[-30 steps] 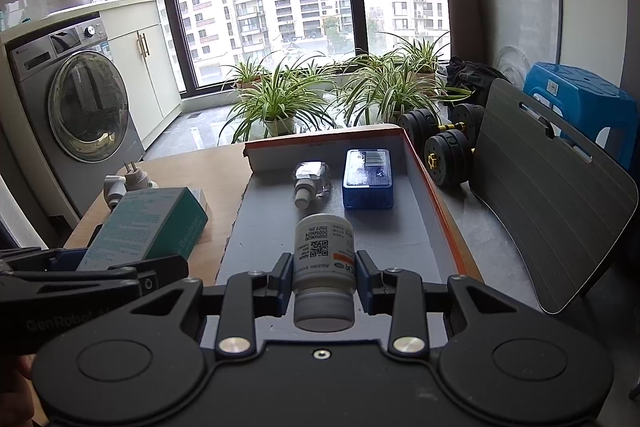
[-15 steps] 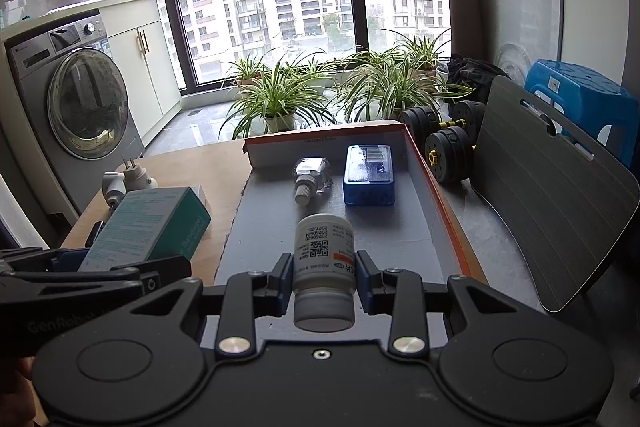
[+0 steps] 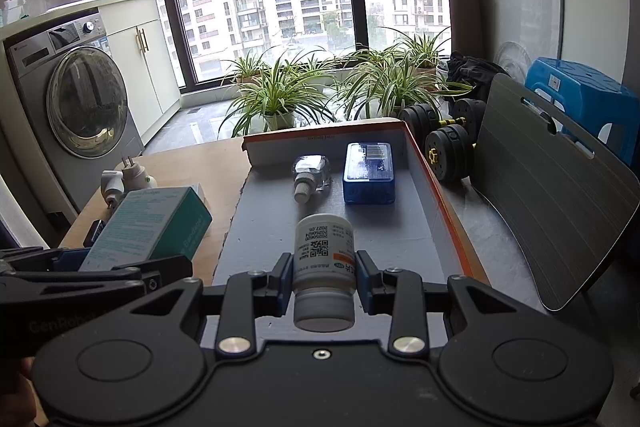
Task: Organize rigid objects
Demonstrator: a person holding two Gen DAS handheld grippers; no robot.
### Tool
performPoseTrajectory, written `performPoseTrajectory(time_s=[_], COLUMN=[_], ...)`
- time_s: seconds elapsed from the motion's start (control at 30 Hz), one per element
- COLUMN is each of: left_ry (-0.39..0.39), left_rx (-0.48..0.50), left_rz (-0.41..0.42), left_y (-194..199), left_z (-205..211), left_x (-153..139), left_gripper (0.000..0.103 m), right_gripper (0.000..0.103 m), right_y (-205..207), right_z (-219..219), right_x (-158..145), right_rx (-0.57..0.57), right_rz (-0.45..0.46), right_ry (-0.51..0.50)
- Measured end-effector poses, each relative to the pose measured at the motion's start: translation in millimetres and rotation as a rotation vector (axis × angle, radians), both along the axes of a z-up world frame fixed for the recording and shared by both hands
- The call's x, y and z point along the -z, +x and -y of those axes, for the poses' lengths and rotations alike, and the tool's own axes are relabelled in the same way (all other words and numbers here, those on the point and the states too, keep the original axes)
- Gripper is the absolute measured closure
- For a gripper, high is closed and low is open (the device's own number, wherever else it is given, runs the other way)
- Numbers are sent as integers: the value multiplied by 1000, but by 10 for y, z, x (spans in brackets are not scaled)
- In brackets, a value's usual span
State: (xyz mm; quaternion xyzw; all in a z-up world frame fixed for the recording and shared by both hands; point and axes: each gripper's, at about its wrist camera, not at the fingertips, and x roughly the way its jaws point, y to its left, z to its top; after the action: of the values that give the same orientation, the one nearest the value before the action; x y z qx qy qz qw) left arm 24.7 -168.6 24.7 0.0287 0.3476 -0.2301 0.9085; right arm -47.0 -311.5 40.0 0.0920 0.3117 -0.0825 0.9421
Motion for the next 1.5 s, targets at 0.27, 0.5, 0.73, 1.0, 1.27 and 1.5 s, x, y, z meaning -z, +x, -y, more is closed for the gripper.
performPoseTrajectory(time_s=[0.27,0.5,0.73,1.0,1.27,1.5], left_ry=[2,2,4,6,11,7], left_rx=[1,-1,0,1,9,6], left_rz=[-1,-4,-4,-5,-9,-26], left_y=[8,19,37,67,135,241], left_z=[5,6,2,-3,25,-15], left_x=[7,11,16,34,50,98], left_gripper=[31,31,31,31,43,43], right_gripper=[62,62,62,62,62,62], right_y=[-9,0,5,12,91,154], right_z=[-2,4,2,-8,70,229], right_x=[56,46,71,97,88,52], right_rx=[2,1,1,1,-1,17], right_rz=[-3,-3,-5,-7,-10,-10], right_ry=[3,3,3,3,10,24])
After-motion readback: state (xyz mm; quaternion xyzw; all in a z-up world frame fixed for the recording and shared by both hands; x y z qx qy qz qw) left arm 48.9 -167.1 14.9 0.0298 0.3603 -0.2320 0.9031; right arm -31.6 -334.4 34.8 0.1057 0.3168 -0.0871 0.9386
